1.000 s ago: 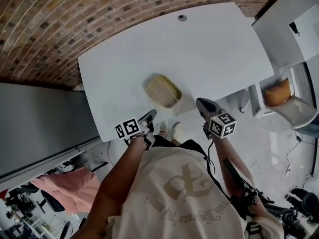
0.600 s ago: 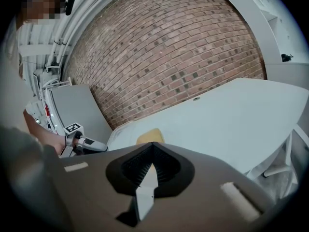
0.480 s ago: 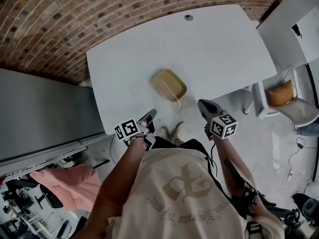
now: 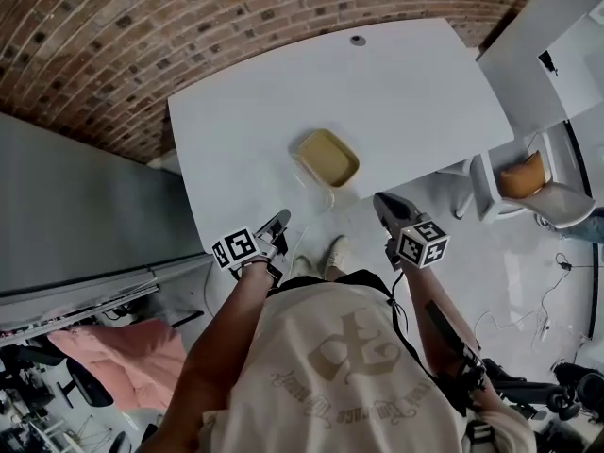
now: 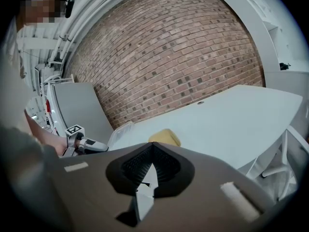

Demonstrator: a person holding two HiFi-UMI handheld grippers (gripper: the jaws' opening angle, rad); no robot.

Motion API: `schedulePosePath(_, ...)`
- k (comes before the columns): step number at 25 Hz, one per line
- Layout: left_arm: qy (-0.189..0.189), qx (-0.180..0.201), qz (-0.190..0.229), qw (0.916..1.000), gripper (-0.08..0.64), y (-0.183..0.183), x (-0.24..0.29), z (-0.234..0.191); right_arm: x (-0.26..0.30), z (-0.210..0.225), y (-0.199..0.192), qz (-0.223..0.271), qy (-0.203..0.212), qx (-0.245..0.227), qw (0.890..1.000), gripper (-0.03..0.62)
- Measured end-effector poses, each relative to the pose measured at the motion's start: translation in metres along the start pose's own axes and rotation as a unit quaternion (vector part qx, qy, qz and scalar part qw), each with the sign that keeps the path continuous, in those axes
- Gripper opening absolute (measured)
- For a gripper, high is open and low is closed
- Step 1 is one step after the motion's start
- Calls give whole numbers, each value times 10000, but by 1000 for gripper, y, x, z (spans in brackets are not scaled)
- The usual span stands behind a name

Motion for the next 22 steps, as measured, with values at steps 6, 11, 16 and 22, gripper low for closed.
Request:
schedulePosePath(6, -78, 35, 3, 10000, 37, -6, -29, -7, -15, -28, -19, 55, -180, 3, 9998, 8)
schedulePosePath(11, -75, 75, -30, 9999, 37, -13, -54, -17, -28, -49, -42, 54, -345, 62, 9994, 8)
schedulePosePath(16, -51, 153, -101, 9998, 37, -22, -72, -25, -40, -67, -61, 82, -471, 46, 9988, 8)
schedulePosePath(22, -85, 313, -253, 9992, 37, -31, -84, -25, -53, -85, -75, 169, -647, 102, 9977, 8)
Point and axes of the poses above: the fingertips, and each gripper's own axes: x forward along the fingers, z to its right, y out of its top, the point moved 3 cm from there along -x, backward along the fingers, and after that the axes turned 11 degrees about -z, right-handed, at the moved point
